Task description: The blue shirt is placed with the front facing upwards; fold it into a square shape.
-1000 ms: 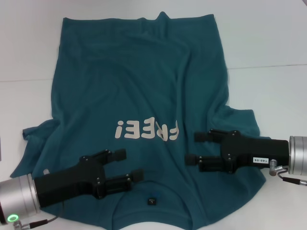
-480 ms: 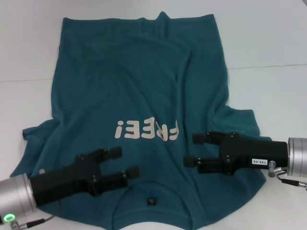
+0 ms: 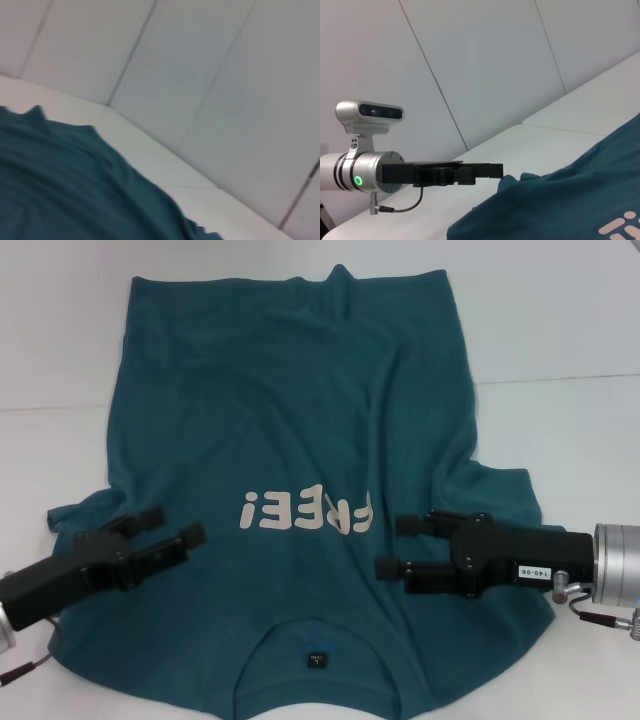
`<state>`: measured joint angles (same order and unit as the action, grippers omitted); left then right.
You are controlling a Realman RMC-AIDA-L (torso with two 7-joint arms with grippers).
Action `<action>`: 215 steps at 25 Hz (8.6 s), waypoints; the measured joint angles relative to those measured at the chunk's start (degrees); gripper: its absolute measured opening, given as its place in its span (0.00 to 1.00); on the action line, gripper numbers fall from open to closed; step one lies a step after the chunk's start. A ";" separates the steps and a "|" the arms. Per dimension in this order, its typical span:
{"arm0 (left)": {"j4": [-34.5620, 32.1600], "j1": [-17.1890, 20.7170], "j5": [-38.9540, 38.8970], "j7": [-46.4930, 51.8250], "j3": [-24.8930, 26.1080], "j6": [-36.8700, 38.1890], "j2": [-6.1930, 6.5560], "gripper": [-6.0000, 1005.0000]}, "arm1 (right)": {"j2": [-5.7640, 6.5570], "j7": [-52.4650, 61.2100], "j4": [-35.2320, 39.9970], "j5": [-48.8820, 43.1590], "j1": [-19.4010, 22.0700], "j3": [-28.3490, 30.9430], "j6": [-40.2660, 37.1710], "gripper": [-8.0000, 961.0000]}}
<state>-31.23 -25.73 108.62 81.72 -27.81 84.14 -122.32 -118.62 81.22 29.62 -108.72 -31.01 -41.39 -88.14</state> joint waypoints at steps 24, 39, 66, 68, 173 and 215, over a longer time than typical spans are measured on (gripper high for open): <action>-4.00 1.97 0.48 3.35 0.65 -17.41 0.36 0.90 | -0.20 1.13 0.00 0.63 -0.01 0.00 0.51 0.95; -3.52 2.03 0.47 3.16 0.08 -24.30 0.06 0.90 | -0.24 1.13 0.00 0.67 -0.01 0.00 0.70 0.95; -3.49 1.37 0.49 2.91 -1.31 -30.19 -0.89 0.89 | -0.47 1.31 0.00 1.25 -0.01 0.00 0.69 0.95; -3.45 1.37 0.52 2.91 -2.20 -30.17 -0.97 0.89 | -0.46 1.31 0.00 1.28 -0.01 -0.01 0.69 0.95; -20.12 2.07 0.14 10.61 -5.87 -20.20 -1.69 0.02 | -0.81 1.84 -0.36 2.29 -0.01 -0.13 0.40 0.94; -5.24 2.45 -6.67 -1.96 -4.96 -24.18 -1.70 0.88 | -0.81 3.35 -0.71 1.91 0.35 -0.27 -0.55 0.94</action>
<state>-36.47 -23.28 101.94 79.76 -32.77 59.97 -124.02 -119.43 84.56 28.91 -106.81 -30.66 -41.66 -88.69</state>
